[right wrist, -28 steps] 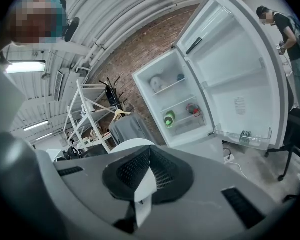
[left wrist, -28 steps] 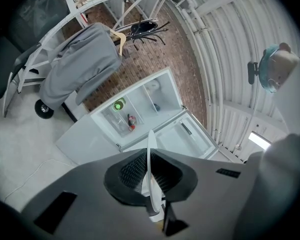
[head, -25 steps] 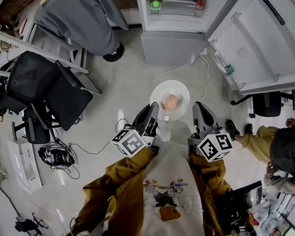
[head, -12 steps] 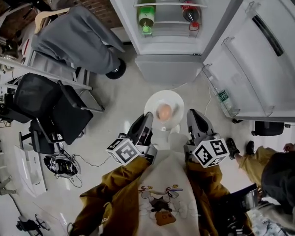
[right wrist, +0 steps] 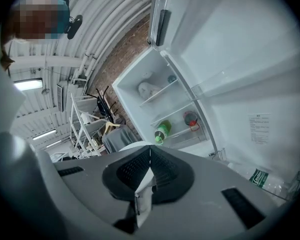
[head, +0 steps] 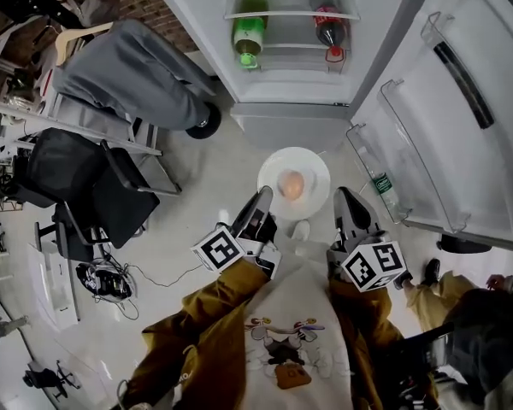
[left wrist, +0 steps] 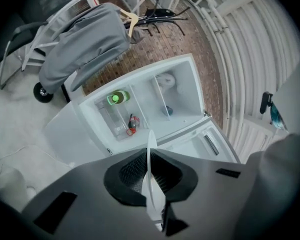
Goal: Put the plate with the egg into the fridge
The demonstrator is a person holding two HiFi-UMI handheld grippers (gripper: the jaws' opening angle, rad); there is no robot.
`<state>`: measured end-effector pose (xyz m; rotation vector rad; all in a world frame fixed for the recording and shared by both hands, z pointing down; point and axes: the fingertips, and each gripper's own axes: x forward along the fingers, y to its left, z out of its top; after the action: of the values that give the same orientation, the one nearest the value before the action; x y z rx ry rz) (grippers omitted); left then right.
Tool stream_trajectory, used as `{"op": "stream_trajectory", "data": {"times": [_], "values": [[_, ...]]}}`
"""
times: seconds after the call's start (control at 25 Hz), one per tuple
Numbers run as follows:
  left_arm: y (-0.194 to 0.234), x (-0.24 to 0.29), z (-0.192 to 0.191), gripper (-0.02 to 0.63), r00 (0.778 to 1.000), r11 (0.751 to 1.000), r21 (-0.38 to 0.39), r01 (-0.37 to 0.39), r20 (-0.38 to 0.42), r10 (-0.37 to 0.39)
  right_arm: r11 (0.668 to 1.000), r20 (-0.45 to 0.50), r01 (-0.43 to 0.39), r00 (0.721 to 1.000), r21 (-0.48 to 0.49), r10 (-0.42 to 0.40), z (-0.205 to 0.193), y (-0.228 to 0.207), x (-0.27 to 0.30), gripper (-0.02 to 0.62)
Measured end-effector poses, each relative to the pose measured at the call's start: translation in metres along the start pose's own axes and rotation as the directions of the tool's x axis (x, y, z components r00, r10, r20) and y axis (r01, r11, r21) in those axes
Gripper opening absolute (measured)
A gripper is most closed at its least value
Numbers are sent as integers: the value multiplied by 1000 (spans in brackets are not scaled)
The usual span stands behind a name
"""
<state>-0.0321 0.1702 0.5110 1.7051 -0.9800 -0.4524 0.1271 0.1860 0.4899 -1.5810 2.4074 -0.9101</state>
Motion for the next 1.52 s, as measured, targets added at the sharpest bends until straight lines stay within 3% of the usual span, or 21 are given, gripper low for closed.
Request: {"op": "stream_trajectory", "data": {"times": [0.2, 0.4, 0.56, 0.68, 0.84, 1.2, 1.36, 1.52], "values": [[1, 9, -2, 20, 1000, 992, -124, -1, 31, 5, 1000, -1, -19, 1000, -8, 19, 9, -3, 8, 6], [5, 12, 6, 19, 999, 996, -90, -21, 27, 23, 999, -10, -32, 999, -9, 32, 11, -2, 16, 6], [8, 19, 14, 20, 999, 987, -163, -7, 47, 15, 999, -18, -36, 999, -14, 36, 12, -1, 30, 6], [15, 25, 28, 20, 999, 991, -136, -17, 36, 22, 999, -21, -34, 999, -22, 33, 13, 3, 45, 6], [19, 41, 48, 20, 998, 977, -215, 4, 60, 9, 999, -28, -20, 999, -33, 20, 18, 5, 66, 6], [29, 95, 100, 20, 1000, 982, -187, 10, 23, -6, 999, -41, 17, 999, -40, -18, 39, -4, 134, 6], [35, 114, 128, 19, 1000, 990, -139, 1, -3, -1, 998, -41, 28, 999, -51, -30, 49, -2, 166, 6], [38, 129, 154, 20, 1000, 988, -156, 11, -12, -13, 997, -36, 54, 998, -57, -56, 59, 1, 191, 6]]}}
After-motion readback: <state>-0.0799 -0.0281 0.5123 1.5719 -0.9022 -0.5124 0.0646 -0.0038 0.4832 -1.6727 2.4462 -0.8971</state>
